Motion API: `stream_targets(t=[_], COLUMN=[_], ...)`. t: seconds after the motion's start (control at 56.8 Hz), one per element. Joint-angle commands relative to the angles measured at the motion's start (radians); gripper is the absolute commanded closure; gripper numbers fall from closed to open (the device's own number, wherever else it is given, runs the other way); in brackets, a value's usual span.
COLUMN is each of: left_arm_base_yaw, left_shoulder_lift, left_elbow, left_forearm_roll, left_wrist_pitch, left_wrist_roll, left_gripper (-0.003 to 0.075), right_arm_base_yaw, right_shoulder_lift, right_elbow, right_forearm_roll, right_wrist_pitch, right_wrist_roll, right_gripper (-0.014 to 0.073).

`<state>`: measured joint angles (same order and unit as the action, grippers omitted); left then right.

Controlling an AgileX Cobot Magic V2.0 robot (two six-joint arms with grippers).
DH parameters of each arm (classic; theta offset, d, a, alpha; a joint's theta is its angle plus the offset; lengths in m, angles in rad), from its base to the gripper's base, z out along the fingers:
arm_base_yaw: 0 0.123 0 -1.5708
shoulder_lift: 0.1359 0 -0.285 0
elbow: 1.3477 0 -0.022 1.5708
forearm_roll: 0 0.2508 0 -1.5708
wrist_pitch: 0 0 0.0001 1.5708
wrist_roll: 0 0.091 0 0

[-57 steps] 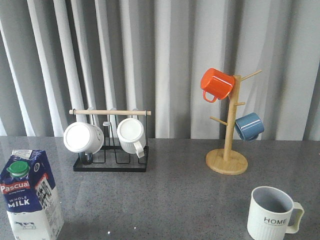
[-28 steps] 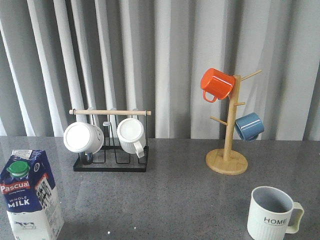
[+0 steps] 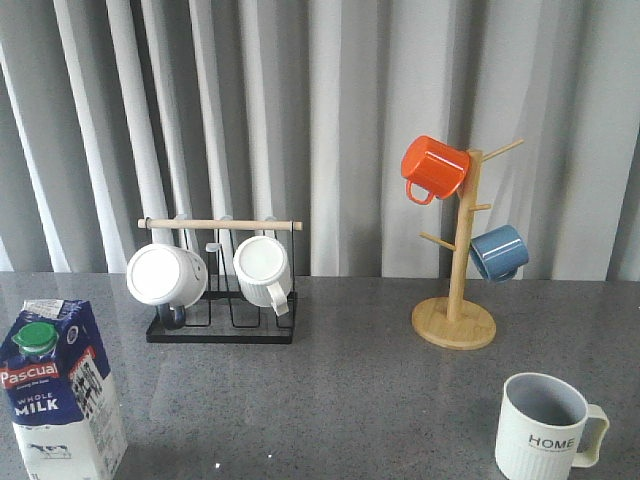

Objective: Place milk next to cup

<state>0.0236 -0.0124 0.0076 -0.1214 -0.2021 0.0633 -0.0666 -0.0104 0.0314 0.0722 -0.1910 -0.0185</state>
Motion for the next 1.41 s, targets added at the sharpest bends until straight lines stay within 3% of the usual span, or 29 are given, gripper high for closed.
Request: stream_targets(t=[0.0, 0.123, 0.282, 0.387, 0.598, 0.845, 0.986, 1.109, 1.197, 1.39], left_arm_base_yaw=[0.001, 0.001, -0.013, -0.044, -0.097, -0.104, -0.104, -0.104, -0.104, -0.104], left_shoulder_lift=[0.062, 0.278, 0.609, 0.737, 0.838, 0.858, 0.858, 0.858, 0.858, 0.858], left_elbow=[-0.103, -0.288, -0.543, -0.635, -0.645, -0.645, -0.645, -0.645, -0.645, -0.645], left_forearm_roll=[0.025, 0.028, -0.062, -0.125, -0.128, -0.128, -0.128, -0.128, -0.128, -0.128], left_wrist_pitch=[-0.148, -0.115, -0.054, -0.051, -0.092, -0.042, -0.033, -0.003, 0.003, 0.051], left_wrist_roll=[0.022, 0.154, 0.128, 0.101, 0.098, 0.1, 0.097, 0.098, 0.098, 0.097], left_gripper=[0.0726, 0.0726, 0.0726, 0.0726, 0.0726, 0.0726, 0.0703, 0.0622, 0.0512, 0.016], right_arm_base_yaw=[-0.005, -0.005, -0.005, -0.005, 0.002, 0.064, 0.064, 0.064, 0.064, 0.064], right_shoulder_lift=[0.026, 0.211, 0.557, 0.671, 0.715, 0.715, 0.715, 0.715, 0.715, 0.715], right_elbow=[-0.047, -0.179, -0.364, -0.431, -0.44, -0.44, -0.44, -0.44, -0.44, -0.44], right_forearm_roll=[0.037, 0.083, 0.09, 0.09, 0.09, 0.082, 0.08, 0.079, 0.079, 0.079], right_wrist_pitch=[-0.272, -0.191, -0.18, -0.205, -0.286, -0.162, -0.131, -0.089, -0.063, -0.068], right_wrist_roll=[0.018, -0.015, -0.071, -0.064, -0.068, -0.137, -0.179, -0.192, -0.192, -0.192], right_gripper=[0.0599, 0.0599, 0.0599, 0.0599, 0.0599, 0.0593, 0.054, 0.0416, 0.0283, 0.0026])
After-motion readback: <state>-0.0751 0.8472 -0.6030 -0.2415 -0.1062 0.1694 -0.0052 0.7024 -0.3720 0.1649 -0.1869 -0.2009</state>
